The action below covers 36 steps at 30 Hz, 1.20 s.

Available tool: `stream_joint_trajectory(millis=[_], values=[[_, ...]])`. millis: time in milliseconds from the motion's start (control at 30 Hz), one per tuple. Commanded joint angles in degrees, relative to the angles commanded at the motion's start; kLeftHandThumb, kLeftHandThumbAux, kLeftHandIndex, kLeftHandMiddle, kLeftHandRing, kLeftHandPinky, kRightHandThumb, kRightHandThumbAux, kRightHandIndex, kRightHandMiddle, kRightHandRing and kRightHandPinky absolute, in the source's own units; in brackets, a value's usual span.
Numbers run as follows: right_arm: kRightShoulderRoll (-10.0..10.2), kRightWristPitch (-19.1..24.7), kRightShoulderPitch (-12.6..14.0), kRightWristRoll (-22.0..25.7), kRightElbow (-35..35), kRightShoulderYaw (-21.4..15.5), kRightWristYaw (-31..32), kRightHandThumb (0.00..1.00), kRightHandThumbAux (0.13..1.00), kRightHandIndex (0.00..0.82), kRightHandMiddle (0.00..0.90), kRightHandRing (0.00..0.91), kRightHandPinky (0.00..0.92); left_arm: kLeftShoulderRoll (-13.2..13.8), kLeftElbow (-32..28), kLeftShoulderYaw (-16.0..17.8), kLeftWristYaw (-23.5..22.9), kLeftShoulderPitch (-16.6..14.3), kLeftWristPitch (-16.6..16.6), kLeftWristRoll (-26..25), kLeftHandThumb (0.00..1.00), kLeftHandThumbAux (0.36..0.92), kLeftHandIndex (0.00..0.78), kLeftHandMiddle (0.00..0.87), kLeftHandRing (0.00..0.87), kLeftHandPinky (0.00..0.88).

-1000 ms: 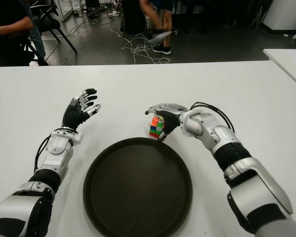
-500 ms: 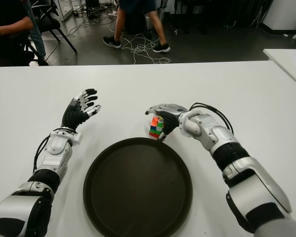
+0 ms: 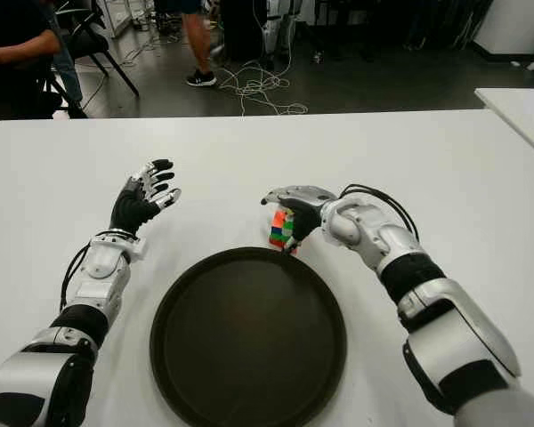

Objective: Pick up the Rubik's Cube and put it in the plate

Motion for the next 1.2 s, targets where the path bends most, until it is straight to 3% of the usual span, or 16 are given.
stream_joint_trajectory(millis=[500, 1200], values=[[0.2, -1.0, -1.0, -0.2, 2.6, 0.9, -2.1, 0.000, 0.755, 0.064, 0.090, 0.105, 0.099, 0.0, 0.3, 0.3, -0.8, 0.0, -0.6, -0.3, 0.000, 0.828, 0.213, 0.187, 0.150, 0.124], [-1.3, -1.4, -1.3, 0.1, 0.8, 0.3, -4.0, 0.000, 0.739, 0.083, 0.108, 0.124, 0.124, 0.1, 0.5, 0.2, -0.7, -0.1, -0.6, -0.1, 0.000, 0.817, 0.195, 0.182, 0.157, 0.139]])
